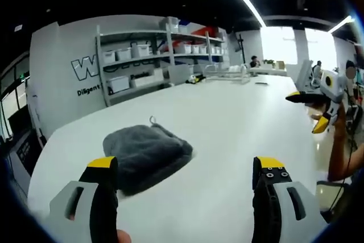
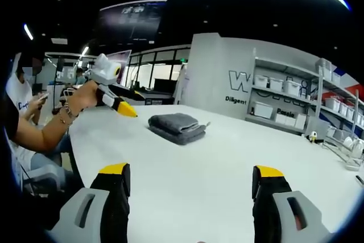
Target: Open the folded towel by lifting each exposed corner and separating the folded layers until the towel lies flat within the target outline without major curled edges
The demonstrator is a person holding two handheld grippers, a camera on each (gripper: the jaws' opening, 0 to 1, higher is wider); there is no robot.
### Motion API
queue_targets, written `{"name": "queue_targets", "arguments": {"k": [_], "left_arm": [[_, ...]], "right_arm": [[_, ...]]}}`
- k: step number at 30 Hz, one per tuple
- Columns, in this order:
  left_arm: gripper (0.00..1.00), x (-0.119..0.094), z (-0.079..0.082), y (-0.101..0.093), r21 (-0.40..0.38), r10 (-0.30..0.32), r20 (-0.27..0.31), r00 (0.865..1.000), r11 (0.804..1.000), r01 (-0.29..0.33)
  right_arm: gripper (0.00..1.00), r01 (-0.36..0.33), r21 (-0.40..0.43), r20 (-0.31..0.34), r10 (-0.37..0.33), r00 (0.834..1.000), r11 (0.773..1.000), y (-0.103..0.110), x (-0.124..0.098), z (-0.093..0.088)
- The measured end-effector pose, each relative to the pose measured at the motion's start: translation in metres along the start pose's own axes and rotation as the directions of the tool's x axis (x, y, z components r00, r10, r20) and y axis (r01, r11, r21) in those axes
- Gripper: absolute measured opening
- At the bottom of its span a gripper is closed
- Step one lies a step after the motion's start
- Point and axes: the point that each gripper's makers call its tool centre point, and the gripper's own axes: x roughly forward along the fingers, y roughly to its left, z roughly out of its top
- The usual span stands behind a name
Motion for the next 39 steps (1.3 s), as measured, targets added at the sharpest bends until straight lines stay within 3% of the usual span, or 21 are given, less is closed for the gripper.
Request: {"name": "queue_targets", "arguments": {"k": [6,23,39], "left_arm": [[0.97,0.016,0.003,0.006,0.041,0.033,-0.031,0.999,0.999,-0.032],[0.96,0.064,0.007,0.010,0.089,0.033,-0.090,0.995,0.996,-0.024],[0.96,0.098,-0.011,0.023,0.128,0.066,-0.153,0.986,0.991,-0.047]], "right_arm": [[0.90,0.001,-0.002,0.006,-0.001,1.000,1.000,-0.002,-0.003,0.002],[0.89,-0.008,-0.005,0.028,0.008,1.000,1.000,0.000,-0.008,0.008],[0.89,-0.005,-0.002,0.039,0.005,0.999,1.000,-0.001,-0.012,0.009]]}}
